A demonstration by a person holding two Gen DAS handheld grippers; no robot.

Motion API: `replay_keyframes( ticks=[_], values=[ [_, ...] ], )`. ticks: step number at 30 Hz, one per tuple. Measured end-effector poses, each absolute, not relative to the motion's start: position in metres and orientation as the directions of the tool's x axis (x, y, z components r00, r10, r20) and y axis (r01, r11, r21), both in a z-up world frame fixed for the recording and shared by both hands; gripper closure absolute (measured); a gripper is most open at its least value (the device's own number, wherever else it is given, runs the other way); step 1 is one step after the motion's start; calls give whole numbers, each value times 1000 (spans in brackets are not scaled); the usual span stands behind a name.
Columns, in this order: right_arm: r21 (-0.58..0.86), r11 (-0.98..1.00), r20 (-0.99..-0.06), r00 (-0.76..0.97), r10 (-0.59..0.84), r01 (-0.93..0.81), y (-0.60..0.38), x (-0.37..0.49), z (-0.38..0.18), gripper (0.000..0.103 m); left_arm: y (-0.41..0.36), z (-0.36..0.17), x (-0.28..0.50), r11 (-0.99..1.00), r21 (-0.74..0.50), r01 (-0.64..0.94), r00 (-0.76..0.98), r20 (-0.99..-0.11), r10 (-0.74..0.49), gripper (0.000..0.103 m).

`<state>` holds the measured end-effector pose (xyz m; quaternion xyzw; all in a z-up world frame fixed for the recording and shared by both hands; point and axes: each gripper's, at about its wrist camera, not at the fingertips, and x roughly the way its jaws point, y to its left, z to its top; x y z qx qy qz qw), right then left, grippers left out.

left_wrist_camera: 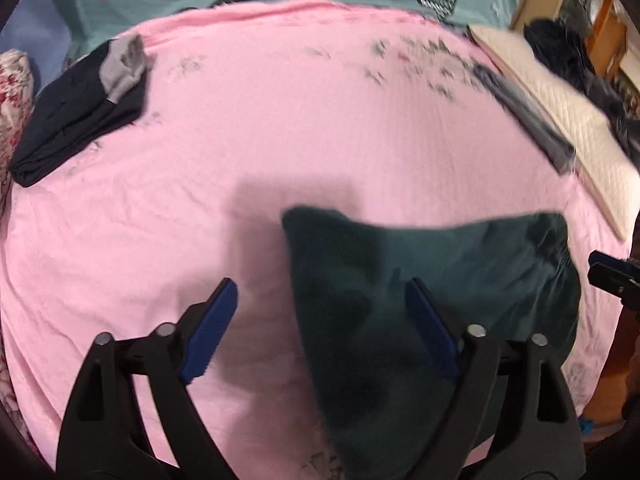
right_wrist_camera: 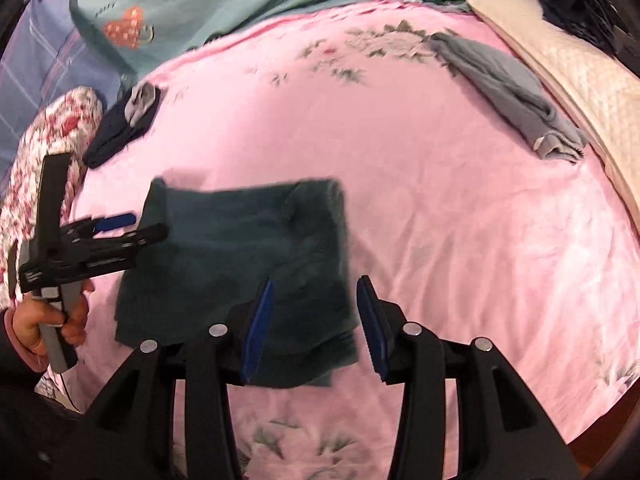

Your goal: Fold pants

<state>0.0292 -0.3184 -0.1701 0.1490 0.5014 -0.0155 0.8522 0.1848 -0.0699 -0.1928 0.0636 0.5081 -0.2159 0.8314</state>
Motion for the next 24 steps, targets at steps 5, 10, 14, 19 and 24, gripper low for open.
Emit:
replay_keyframes(
  ticks=[5,10,14,19,24],
  values=[
    [316,929,-843,506,182,192,-349,51,-168,58,-55,-198,208,913,-170,370,342,-889,-304,12],
    [387,910,-844,457,282,152,-360,71,-180,57,-56,-205,205,900,-196,389,275,-908,-316,12],
    [412,905,-848,406,339,104,-364,86,-190,56,-48,-205,181,888,-230,398,218,-917,-335,12],
    [456,889,-842,343,416,41,-368,106,-208,56,-43,-218,145,878,-270,395,119,-933,-340,12],
    [512,859,-818,295,493,-17,-367,121,-222,56,-45,-228,124,879,-278,387,84,-939,-334,13]
  ],
)
